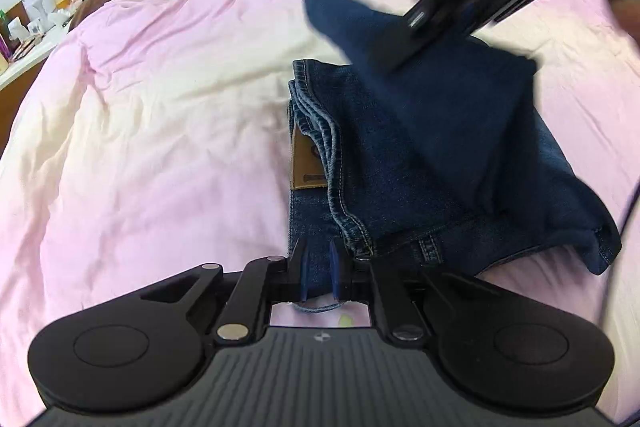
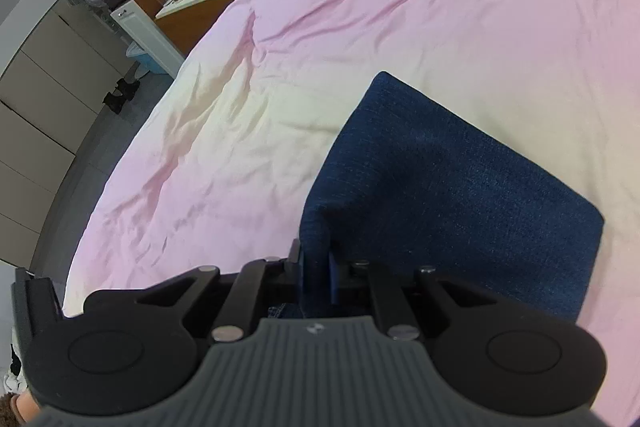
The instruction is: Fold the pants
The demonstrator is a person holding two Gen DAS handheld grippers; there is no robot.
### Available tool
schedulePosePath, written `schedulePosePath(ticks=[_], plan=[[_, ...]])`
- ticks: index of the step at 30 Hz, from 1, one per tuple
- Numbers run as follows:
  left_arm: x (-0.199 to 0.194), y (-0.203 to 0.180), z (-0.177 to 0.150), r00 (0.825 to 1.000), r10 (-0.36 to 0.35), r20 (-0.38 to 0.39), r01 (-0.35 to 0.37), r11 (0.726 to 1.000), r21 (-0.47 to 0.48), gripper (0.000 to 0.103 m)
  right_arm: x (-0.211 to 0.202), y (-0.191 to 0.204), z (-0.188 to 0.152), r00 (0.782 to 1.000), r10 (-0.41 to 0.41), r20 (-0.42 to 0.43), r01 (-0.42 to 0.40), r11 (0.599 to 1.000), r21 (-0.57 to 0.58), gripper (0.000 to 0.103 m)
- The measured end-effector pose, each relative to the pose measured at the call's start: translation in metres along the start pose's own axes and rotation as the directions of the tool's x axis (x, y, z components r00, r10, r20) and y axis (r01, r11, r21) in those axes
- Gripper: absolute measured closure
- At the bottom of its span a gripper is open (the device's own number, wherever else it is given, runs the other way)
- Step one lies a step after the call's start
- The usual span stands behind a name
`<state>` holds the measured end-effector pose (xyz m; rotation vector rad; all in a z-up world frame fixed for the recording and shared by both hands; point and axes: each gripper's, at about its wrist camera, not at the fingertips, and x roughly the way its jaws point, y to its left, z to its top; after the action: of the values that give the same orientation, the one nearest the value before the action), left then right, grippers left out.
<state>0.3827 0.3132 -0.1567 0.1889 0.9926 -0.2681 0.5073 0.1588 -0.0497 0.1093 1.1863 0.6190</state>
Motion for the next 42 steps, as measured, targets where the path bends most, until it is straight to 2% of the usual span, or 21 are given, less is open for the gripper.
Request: schedulePosePath(ticks=[7, 9, 10, 12, 13, 15, 17, 18, 20, 21, 23, 25, 27, 28, 29, 31, 33, 34, 36, 40, 42], plan=[[-0.012, 0.003, -0.005, 1.0, -0.014, 0.002, 0.014, 1.0, -0.024, 0.09, 0.06, 0.003, -0.005, 0.999, -0.007, -0.039, 0.007, 1.0, 0.013, 0.092], [-0.02, 0.004, -0.004, 0.999, -0.031, 0.019, 0.032, 0.998, -0.048, 0.09, 0.06, 0.005, -0.004, 1.0, 0.011, -0.029, -0.011, 1.0, 0.005, 0.076], [-0.026, 0.004, -0.002, 0.998, -0.046, 0.029, 0.048, 0.997, -0.067, 0.09, 0.056, 0.007, -0.004, 0.999, 0.021, -0.025, -0.021, 1.0, -0.005, 0.074], [-0.037, 0.002, 0.002, 0.995, -0.079, 0.055, 0.084, 0.991, -0.104, 0.076, 0.041, 0.012, -0.006, 1.0, 0.009, -0.008, -0.01, 0.999, -0.05, 0.066], [-0.042, 0.002, 0.003, 0.993, -0.096, 0.074, 0.105, 0.986, -0.127, 0.072, 0.031, 0.014, -0.008, 1.0, 0.003, 0.007, -0.003, 0.997, -0.076, 0.066], [-0.053, 0.002, 0.007, 0.983, -0.136, 0.125, 0.159, 0.967, -0.198, 0.057, 0.007, 0.011, -0.014, 0.999, -0.018, 0.049, 0.023, 0.993, -0.113, 0.061], [-0.06, 0.005, 0.01, 0.965, -0.183, 0.189, 0.232, 0.929, -0.288, 0.038, -0.017, -0.002, -0.023, 0.995, -0.042, 0.087, 0.052, 0.991, -0.123, 0.057], [-0.061, 0.007, 0.011, 0.955, -0.203, 0.216, 0.268, 0.902, -0.338, 0.035, -0.026, -0.011, -0.03, 0.993, -0.053, 0.101, 0.065, 0.99, -0.122, 0.057], [-0.057, 0.009, 0.017, 0.944, -0.218, 0.247, 0.309, 0.849, -0.429, 0.034, -0.039, -0.033, -0.046, 0.989, -0.093, 0.114, 0.106, 0.988, -0.114, 0.057], [-0.053, 0.008, 0.021, 0.949, -0.205, 0.24, 0.297, 0.839, -0.457, 0.034, -0.042, -0.043, -0.055, 0.987, -0.116, 0.112, 0.129, 0.985, -0.118, 0.057], [-0.039, 0.003, 0.031, 0.971, -0.15, 0.186, 0.224, 0.84, -0.494, 0.035, -0.042, -0.062, -0.074, 0.983, -0.164, 0.083, 0.174, 0.976, -0.129, 0.058], [-0.029, 0.001, 0.035, 0.985, -0.114, 0.131, 0.166, 0.845, -0.508, 0.042, -0.043, -0.079, -0.091, 0.983, -0.176, 0.052, 0.181, 0.976, -0.118, 0.058], [-0.026, 0.001, 0.034, 0.98, -0.156, 0.124, 0.198, 0.834, -0.516, 0.072, -0.046, -0.093, -0.106, 0.986, -0.165, 0.034, 0.168, 0.981, -0.101, 0.058], [-0.028, -0.002, 0.035, 0.982, -0.146, 0.117, 0.186, 0.844, -0.503, 0.073, -0.048, -0.098, -0.11, 0.986, -0.162, 0.03, 0.164, 0.981, -0.099, 0.058], [-0.032, -0.006, 0.037, 0.987, -0.117, 0.109, 0.155, 0.865, -0.477, 0.081, -0.049, -0.101, -0.116, 0.987, -0.161, 0.025, 0.162, 0.981, -0.102, 0.058], [-0.041, -0.017, 0.042, 0.994, -0.067, 0.086, 0.095, 0.914, -0.395, 0.084, -0.051, -0.104, -0.126, 0.989, -0.147, 0.014, 0.148, 0.981, -0.127, 0.058], [-0.05, -0.026, 0.045, 0.998, -0.024, 0.049, 0.038, 0.953, -0.3, 0.085, -0.052, -0.103, -0.134, 0.994, -0.112, -0.004, 0.111, 0.984, -0.143, 0.068], [-0.05, -0.031, 0.046, 1.0, -0.007, 0.026, 0.013, 0.967, -0.254, 0.085, -0.052, -0.103, -0.139, 0.996, -0.083, -0.019, 0.079, 0.986, -0.145, 0.07], [-0.044, -0.037, 0.044, 0.999, 0.035, -0.017, -0.038, 0.984, -0.176, 0.086, -0.049, -0.096, -0.15, 0.998, -0.04, -0.042, 0.033, 0.987, -0.157, 0.084], [-0.007, -0.038, 0.031, 0.99, 0.109, -0.089, -0.118, 0.987, -0.109, 0.085, -0.026, -0.081, -0.165, 0.996, -0.072, -0.06, 0.055, 0.969, -0.241, 0.091], [0.011, -0.032, 0.023, 0.988, 0.108, -0.111, -0.122, 0.984, -0.128, 0.085, -0.01, -0.082, -0.169, 0.995, -0.073, -0.069, 0.055, 0.971, -0.234, 0.097]])
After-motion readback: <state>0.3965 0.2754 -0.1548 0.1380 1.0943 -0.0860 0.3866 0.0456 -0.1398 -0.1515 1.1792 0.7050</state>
